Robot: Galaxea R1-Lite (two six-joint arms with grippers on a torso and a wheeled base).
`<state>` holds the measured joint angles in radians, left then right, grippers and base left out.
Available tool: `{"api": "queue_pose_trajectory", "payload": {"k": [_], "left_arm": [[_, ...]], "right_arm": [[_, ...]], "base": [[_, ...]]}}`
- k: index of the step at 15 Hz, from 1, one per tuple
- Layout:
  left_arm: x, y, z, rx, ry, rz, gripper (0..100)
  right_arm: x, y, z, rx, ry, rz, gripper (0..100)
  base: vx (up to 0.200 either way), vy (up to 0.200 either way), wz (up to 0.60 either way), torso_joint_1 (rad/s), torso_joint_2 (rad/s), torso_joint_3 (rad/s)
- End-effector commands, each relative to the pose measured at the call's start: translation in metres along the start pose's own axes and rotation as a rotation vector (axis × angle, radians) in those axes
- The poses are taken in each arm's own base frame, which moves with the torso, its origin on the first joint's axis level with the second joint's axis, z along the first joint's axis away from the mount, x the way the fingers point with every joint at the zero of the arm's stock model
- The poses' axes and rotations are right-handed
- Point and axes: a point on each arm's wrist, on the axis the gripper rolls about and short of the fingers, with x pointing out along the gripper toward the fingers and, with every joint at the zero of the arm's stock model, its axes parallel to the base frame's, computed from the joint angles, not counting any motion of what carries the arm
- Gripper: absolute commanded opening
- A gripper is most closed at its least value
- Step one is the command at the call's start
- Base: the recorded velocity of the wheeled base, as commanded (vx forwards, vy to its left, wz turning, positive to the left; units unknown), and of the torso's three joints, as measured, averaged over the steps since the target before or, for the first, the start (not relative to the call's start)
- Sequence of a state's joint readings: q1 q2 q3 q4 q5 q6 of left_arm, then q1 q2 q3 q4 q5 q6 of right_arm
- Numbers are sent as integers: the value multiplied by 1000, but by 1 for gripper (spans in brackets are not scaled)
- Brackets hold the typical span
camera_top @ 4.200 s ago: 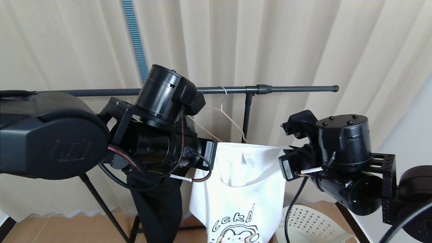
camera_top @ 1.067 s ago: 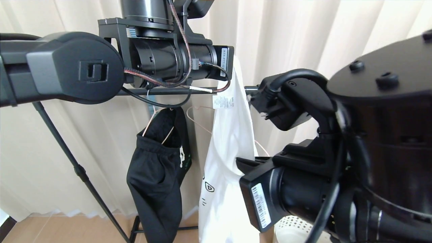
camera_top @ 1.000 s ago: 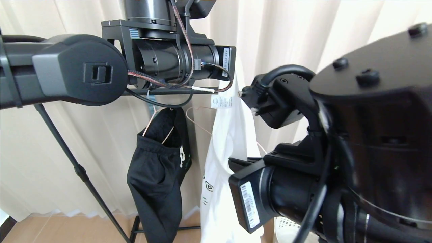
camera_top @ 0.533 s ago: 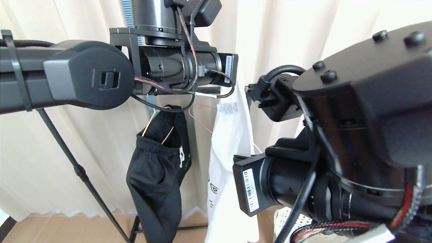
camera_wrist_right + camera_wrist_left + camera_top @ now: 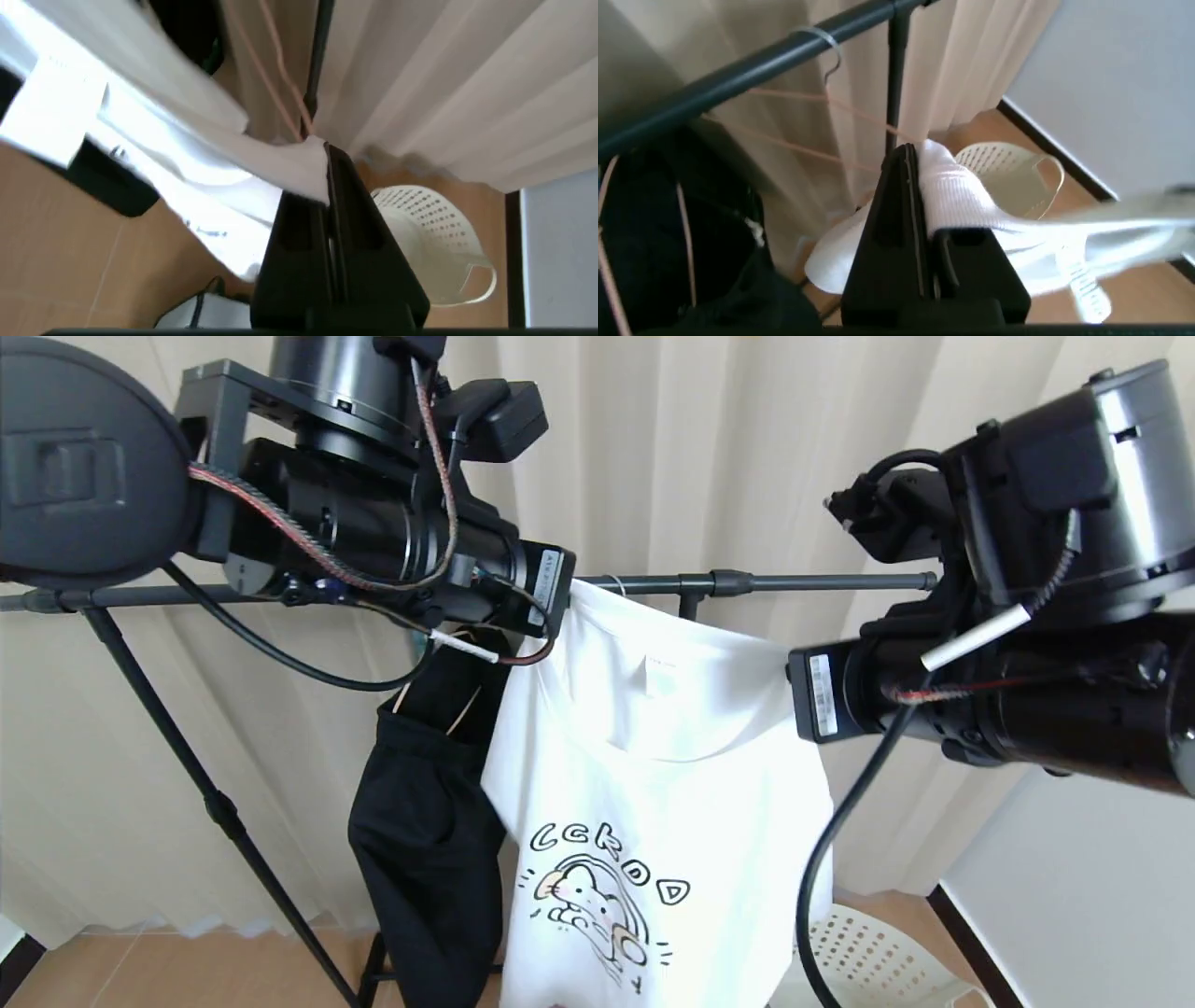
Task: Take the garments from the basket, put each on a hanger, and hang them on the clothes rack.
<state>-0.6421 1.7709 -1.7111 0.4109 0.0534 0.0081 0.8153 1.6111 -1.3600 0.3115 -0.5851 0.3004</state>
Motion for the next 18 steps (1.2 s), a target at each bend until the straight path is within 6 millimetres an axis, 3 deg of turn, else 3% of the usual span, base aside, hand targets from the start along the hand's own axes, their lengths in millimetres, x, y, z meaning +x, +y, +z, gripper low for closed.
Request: {"api": "queue_pose_trajectory", "payload": {"k": [1,4,8,14,18], "left_arm": [[-28,-1,-8,15,37,3,0],[-41,-11,-28,41,147,-29,0],[-38,-36,-51,41,250,-98,0],[-14,-65,-47,-151,277,-150,0],[-5,-68,-39,-238,211,-204,0]], "right_arm": [[28,2,13,16,-28,-43,0],[43,12,29,44,-62,-43,0],[57,25,41,82,-107,-21,0],[76,59,37,110,-183,51,0],[79,65,41,132,-197,72,0]], "base": [[0,0,0,0,0,0],[0,0,0,0,0,0],[0,0,0,0,0,0],[0,0,0,0,0,0],[0,0,0,0,0,0]]}}
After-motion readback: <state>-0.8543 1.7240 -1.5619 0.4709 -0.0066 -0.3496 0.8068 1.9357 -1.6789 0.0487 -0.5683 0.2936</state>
